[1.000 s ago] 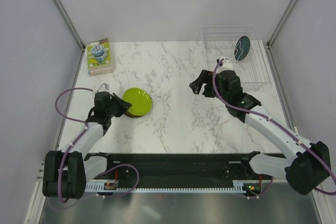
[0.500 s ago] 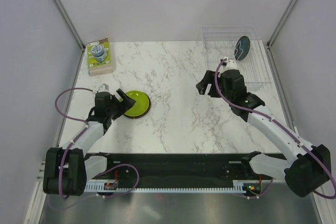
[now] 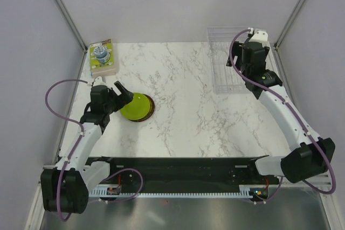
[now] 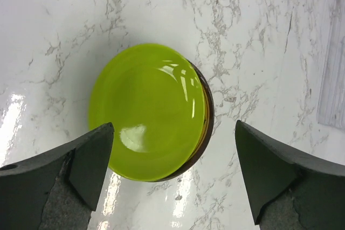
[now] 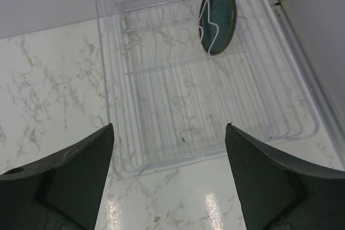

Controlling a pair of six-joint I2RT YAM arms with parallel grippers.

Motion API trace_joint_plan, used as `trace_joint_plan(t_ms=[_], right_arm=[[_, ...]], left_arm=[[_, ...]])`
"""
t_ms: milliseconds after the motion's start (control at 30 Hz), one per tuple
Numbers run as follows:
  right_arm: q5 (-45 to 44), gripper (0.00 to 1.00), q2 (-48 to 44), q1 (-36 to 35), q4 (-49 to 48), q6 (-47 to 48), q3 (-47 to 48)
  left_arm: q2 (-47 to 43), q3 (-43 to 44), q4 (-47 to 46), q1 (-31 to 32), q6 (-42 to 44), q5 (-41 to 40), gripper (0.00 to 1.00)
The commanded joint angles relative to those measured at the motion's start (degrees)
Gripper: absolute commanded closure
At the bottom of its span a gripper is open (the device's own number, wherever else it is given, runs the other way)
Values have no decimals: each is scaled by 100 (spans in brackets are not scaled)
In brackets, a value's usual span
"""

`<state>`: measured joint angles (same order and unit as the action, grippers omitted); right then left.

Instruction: Unload the plates from the dish rack

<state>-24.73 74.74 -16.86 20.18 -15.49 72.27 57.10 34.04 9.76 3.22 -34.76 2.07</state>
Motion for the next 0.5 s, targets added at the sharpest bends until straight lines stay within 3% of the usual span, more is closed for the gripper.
trace_joint_plan(t_ms=[0, 233, 467], right_arm=[[-664, 9, 462, 244, 100, 608, 603], [-665, 9, 1173, 991, -171, 661, 1087], [-156, 11, 2921, 1825, -401, 669, 2332]], left_arm=[[177, 488, 403, -24, 461, 109, 0], [346, 586, 562, -24, 515, 171, 0], [372, 700, -385, -6, 383, 1803, 0]])
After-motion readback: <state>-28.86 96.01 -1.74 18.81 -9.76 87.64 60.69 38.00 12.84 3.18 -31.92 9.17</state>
